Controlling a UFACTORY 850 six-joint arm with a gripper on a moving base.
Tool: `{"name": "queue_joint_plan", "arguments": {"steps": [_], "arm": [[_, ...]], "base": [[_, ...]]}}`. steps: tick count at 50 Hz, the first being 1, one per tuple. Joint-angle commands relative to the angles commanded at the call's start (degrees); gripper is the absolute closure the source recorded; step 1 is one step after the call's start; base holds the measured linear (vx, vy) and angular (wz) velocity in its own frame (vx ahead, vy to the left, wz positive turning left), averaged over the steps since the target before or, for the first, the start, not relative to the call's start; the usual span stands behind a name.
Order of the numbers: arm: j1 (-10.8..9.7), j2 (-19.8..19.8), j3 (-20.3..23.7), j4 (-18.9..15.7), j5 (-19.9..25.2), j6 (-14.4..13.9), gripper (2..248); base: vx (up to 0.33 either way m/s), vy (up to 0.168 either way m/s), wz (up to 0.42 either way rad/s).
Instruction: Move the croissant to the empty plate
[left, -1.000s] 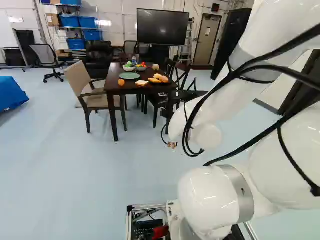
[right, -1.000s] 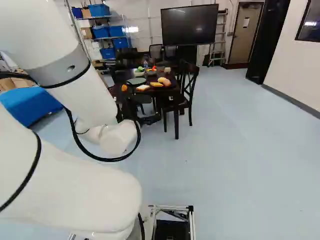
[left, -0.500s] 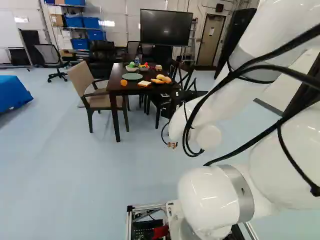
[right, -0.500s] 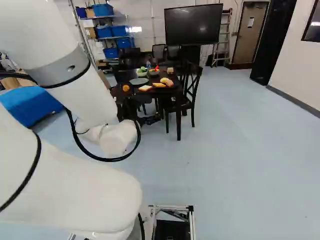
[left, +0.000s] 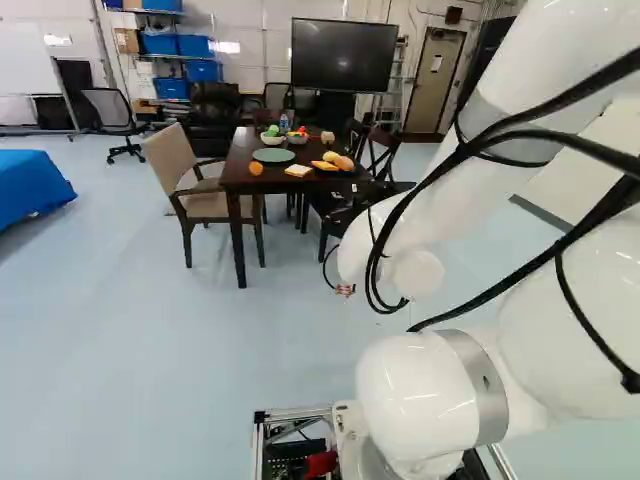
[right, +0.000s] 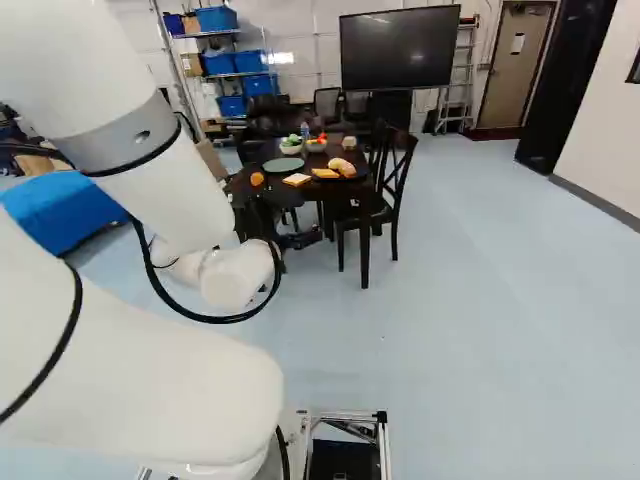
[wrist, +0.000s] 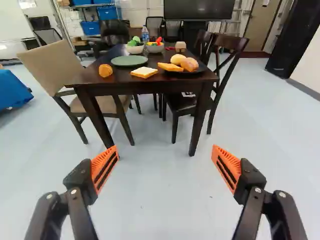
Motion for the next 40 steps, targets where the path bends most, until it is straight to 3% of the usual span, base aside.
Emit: {"name": "queue_joint_plan", "arguments": {"steps": [40], "arm": [[0.00, 0.00, 0.00, 0.00, 0.00, 0.00, 3]], "base": [[0.166, 0.047, 0.195]]}}
